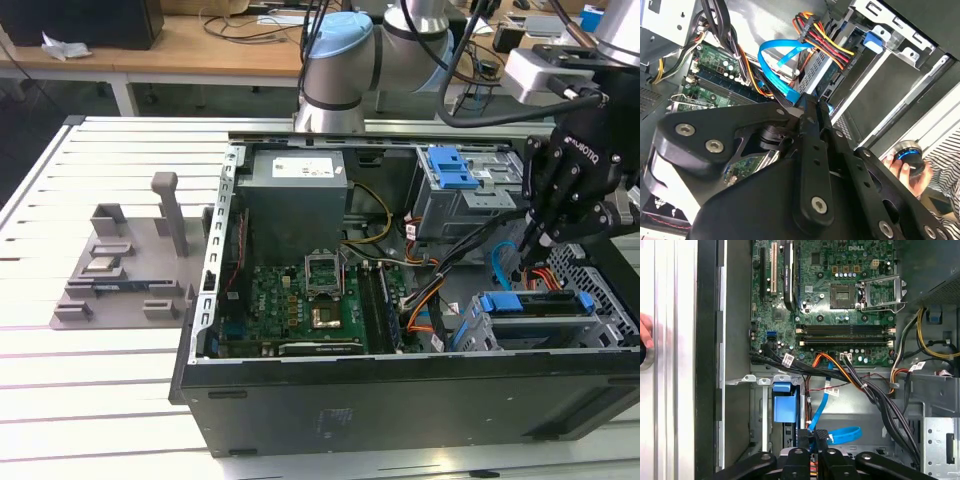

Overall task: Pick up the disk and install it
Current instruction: 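Insert the second disk wire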

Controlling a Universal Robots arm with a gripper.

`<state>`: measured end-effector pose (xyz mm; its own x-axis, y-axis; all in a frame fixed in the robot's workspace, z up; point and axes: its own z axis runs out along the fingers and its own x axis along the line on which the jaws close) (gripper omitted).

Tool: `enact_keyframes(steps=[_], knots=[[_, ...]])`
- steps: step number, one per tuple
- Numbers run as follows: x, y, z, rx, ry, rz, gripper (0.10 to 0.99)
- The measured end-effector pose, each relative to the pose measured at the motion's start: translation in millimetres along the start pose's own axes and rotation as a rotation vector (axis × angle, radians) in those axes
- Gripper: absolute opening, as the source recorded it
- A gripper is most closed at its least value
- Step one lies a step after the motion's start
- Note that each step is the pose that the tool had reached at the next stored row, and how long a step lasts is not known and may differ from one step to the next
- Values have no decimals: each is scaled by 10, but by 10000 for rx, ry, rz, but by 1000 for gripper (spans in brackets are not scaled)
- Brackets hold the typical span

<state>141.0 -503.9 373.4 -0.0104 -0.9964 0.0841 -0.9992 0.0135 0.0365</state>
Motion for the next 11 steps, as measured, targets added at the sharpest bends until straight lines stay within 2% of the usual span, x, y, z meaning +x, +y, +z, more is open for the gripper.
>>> enact_keyframes(steps=[4,7,8,9,11], knots=[[63,-1,9,1,51,2,161],[164,-16,71,-2,47,0,161],[164,-51,99,-12,46,-4,161],[160,-114,134,-33,46,-11,161],[157,-168,161,-56,47,-15,161]])
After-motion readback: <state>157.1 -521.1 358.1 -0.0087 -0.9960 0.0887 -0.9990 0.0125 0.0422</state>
